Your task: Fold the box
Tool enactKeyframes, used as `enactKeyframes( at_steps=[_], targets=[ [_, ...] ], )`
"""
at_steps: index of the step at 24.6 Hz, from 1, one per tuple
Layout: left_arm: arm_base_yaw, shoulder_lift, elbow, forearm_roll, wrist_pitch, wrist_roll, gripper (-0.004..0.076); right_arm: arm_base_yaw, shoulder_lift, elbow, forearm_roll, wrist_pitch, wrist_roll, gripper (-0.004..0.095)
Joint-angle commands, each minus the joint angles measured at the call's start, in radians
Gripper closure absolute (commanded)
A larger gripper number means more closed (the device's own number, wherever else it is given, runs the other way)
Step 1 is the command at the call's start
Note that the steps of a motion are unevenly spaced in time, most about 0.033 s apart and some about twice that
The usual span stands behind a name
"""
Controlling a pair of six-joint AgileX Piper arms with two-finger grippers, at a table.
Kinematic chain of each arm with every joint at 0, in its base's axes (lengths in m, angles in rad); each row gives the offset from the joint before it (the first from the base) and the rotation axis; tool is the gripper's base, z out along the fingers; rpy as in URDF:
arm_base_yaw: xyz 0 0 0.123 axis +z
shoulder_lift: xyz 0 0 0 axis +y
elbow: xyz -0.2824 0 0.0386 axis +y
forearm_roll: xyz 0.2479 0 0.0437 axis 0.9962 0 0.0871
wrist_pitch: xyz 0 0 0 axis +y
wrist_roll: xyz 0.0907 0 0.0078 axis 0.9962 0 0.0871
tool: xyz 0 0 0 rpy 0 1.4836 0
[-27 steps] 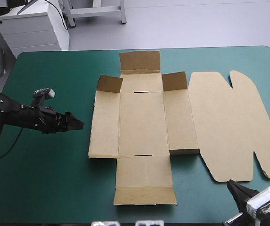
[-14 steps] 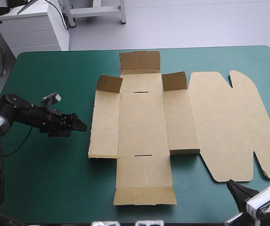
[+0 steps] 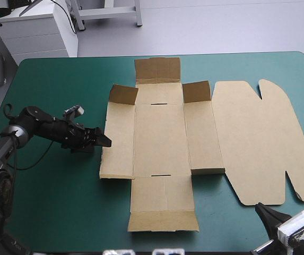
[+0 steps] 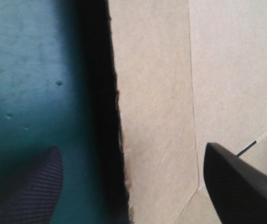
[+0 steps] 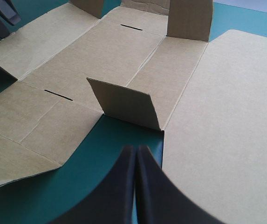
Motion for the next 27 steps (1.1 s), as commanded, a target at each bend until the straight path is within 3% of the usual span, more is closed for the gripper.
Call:
enactKeyframes(
  at_steps=[1, 14, 18, 19, 21, 22, 23, 24, 27],
  targets=[
    [-0.054, -0.023, -0.025, -0.063, -0.016, -0.009, 0.0136, 0.001, 0.016, -0.022, 0.006, -0.075, -0.002, 0.0927],
    [-0.141, 0.003, -0.025, -0.154, -0.041, -0.029, 0.0138, 0.001, 0.016, -0.022, 0.005, -0.075, -0.002, 0.0927],
    [-0.201, 0.003, -0.025, -0.152, -0.093, -0.04, 0.0146, 0.001, 0.016, -0.022, 0.005, -0.075, -0.002, 0.0927],
    [-0.204, 0.003, -0.025, -0.152, -0.103, -0.053, 0.0171, 0.001, 0.016, -0.022, 0.005, -0.075, -0.002, 0.0927],
    [-0.204, 0.003, -0.025, -0.152, -0.111, -0.065, 0.0326, 0.001, 0.016, -0.022, 0.005, -0.075, -0.002, 0.0927],
    [-0.204, 0.003, -0.025, -0.152, -0.124, -0.067, 0.0511, 0.001, 0.016, -0.022, 0.005, -0.075, -0.002, 0.0927],
    [-0.204, 0.003, -0.025, -0.152, -0.134, -0.067, 0.0646, 0.001, 0.016, -0.022, 0.005, -0.075, -0.002, 0.0927],
    [-0.204, 0.003, -0.025, -0.152, -0.14, -0.067, 0.073, 0.001, 0.016, -0.022, 0.005, -0.075, -0.002, 0.0927],
    [-0.204, 0.003, -0.025, -0.152, -0.145, -0.063, 0.0731, 0.001, 0.016, -0.022, 0.005, -0.075, -0.002, 0.0927]
  ],
)
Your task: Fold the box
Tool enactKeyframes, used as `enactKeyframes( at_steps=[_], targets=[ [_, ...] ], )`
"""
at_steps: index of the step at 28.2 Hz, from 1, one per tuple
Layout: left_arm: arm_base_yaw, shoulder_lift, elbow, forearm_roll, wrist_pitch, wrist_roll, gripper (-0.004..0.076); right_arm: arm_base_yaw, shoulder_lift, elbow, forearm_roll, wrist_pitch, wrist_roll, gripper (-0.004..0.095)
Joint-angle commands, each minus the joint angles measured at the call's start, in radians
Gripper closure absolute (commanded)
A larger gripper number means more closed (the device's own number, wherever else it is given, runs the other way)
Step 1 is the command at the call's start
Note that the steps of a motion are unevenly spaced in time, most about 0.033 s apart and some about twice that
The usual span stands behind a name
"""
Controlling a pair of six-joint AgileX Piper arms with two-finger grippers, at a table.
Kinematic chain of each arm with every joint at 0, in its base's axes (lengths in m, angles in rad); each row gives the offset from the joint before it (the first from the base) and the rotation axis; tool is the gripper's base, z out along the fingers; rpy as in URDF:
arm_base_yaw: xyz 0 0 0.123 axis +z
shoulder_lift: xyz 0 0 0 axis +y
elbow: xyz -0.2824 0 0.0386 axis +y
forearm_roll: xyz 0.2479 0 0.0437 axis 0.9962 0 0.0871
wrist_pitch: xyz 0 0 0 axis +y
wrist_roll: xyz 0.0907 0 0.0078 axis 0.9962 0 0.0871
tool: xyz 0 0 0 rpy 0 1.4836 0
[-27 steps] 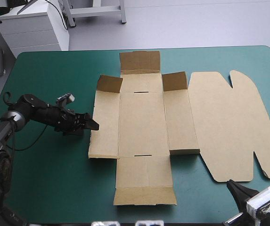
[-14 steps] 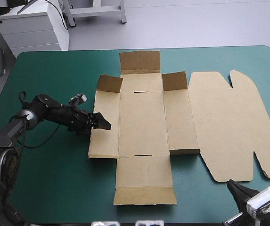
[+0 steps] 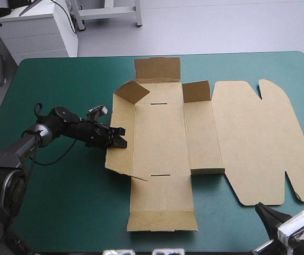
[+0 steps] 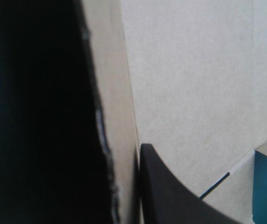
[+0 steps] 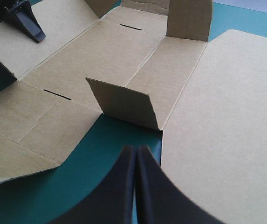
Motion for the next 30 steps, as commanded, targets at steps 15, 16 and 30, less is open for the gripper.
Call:
enactKeyframes(
  at_steps=[15, 16, 30],
  targets=[
    [-0.007, -0.052, -0.125, -0.029, 0.181, 0.197, 0.0731, 0.001, 0.016, -0.022, 0.007, -0.075, -0.002, 0.0927],
    [-0.007, -0.056, -0.155, -0.018, 0.202, 0.197, 0.0731, 0.001, 0.016, -0.022, 0.007, -0.075, -0.002, 0.0927],
    [-0.167, -0.082, -0.775, 0.619, 0.365, 0.004, 0.0731, 0.001, 0.016, -0.022, 0.007, -0.075, -0.002, 0.0927]
  ],
)
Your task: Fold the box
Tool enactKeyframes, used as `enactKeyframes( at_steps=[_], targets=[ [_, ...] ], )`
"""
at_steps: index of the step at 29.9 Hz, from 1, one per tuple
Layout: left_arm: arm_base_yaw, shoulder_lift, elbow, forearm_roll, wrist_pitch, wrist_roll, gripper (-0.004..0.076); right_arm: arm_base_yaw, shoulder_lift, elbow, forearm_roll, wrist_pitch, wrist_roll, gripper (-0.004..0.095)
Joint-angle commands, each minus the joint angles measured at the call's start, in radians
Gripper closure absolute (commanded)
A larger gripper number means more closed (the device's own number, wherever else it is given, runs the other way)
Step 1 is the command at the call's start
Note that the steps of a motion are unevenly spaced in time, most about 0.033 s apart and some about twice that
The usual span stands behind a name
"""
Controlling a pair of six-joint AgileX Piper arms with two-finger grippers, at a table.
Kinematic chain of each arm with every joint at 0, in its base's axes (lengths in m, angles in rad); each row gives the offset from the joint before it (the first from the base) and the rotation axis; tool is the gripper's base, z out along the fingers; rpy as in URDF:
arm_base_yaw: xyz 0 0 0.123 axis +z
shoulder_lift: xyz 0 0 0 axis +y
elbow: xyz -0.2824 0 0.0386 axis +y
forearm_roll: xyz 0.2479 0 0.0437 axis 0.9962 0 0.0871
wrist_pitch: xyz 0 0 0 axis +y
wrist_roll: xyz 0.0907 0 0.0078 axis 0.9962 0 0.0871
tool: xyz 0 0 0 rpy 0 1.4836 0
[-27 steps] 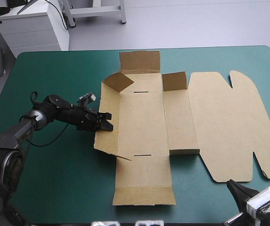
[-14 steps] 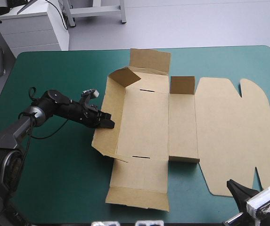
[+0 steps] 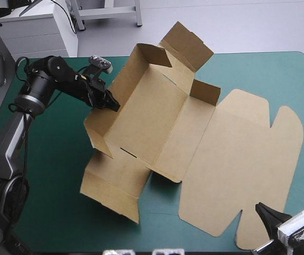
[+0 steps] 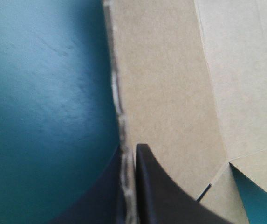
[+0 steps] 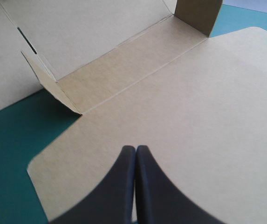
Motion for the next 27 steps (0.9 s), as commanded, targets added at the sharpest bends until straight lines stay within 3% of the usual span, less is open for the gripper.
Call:
enactKeyframes(
  at_steps=[1, 15, 27],
  targets=[
    [-0.116, -0.061, -0.165, 0.232, 0.046, -0.025, 0.0731, 0.001, 0.016, -0.022, 0.011, -0.075, -0.002, 0.0927],
    [-0.541, -0.045, -0.221, 0.847, -0.133, 0.033, 0.0731, 0.001, 0.016, -0.022, 0.011, -0.075, -0.002, 0.0927],
    [-0.562, -0.045, -0.144, 0.858, -0.305, 0.129, 0.0731, 0.001, 0.016, -0.022, 0.011, -0.075, -0.002, 0.0927]
  ],
)
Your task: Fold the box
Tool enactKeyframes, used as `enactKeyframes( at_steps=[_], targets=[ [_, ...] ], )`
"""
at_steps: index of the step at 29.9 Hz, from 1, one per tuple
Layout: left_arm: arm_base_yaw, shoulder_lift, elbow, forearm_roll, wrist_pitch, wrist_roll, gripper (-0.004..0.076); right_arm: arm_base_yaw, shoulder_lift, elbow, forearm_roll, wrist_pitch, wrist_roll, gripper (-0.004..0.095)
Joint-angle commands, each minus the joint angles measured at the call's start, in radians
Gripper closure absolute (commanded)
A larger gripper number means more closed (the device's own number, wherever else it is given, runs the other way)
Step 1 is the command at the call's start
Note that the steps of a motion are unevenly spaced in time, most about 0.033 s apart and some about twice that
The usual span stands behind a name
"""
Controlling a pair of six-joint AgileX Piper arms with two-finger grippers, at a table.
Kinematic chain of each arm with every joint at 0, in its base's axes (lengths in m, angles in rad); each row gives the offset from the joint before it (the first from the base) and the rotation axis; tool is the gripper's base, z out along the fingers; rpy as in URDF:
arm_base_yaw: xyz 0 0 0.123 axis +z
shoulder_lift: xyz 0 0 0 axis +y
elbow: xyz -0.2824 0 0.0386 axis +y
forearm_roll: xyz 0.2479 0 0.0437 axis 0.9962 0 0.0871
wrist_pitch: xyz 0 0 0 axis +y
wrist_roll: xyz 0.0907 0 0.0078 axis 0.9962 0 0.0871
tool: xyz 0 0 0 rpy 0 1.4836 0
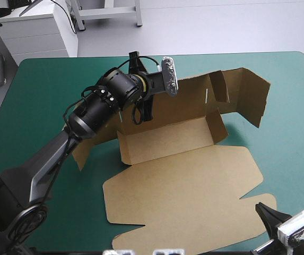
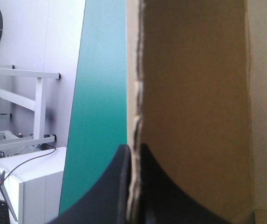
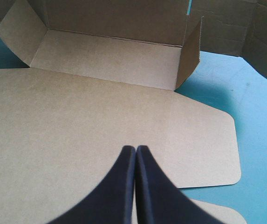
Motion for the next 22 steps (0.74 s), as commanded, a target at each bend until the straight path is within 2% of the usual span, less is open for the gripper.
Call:
enactKeyframes(
  at_steps=[1, 8, 15, 22],
  targets=[
    [-0.004, -0.053, 0.023, 0.035, -0.101, 0.029, 0.0731, 0.001, 0.016, -0.022, 0.011, -0.075, -0.002, 0.0927],
    [-0.004, -0.058, 0.177, 0.211, -0.249, -0.071, 0.0731, 0.001, 0.016, -0.022, 0.011, -0.075, -0.002, 0.0927],
    [-0.021, -0.058, 0.233, 0.389, -0.439, -0.189, 0.0731, 0.001, 0.016, -0.022, 0.011, -0.075, -0.002, 0.0927],
    [-0.054, -0.058, 0.24, 0.447, -0.511, -0.189, 0.0731, 0.001, 0.016, -0.022, 0.011, -0.077, -0.002, 0.0927]
  ],
)
